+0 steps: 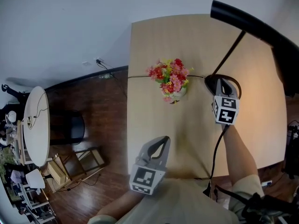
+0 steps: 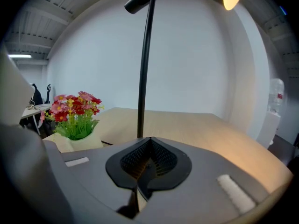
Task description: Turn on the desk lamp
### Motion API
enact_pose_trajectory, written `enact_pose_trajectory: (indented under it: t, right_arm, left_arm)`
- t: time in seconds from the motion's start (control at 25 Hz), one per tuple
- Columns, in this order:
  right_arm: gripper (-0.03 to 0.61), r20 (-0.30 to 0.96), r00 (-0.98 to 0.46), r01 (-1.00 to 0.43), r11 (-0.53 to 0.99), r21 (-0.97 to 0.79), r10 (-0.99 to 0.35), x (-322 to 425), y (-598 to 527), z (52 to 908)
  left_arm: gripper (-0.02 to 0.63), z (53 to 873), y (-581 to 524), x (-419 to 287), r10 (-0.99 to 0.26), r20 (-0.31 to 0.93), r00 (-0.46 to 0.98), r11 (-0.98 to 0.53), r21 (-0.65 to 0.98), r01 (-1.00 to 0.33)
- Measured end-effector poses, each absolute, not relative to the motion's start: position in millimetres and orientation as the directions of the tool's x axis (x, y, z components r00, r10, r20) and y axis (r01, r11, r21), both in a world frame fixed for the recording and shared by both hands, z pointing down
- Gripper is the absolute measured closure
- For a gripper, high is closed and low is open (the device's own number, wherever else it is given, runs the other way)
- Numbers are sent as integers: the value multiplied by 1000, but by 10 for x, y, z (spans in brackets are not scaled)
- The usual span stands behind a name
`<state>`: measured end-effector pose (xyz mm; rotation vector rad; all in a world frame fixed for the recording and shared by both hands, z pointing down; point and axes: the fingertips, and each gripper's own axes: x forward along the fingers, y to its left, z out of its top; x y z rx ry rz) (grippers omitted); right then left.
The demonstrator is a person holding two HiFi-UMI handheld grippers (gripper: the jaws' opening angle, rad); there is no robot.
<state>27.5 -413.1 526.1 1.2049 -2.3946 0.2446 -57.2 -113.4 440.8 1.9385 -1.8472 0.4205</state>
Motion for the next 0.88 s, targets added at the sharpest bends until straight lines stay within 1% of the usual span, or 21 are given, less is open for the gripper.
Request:
enact_pose_trajectory:
  t: [0.48, 0.88]
  right_arm:
    - [579, 400, -494, -830, 556, 49, -772, 606, -3470, 4713]
    - [580, 344, -512, -837, 547, 4, -787, 617, -2449, 4264]
  left_arm:
    - [615, 4339, -1040, -450, -886, 426, 183, -135, 141, -981]
    - [615, 4263, -807, -544, -898, 360, 252, -204, 168, -965]
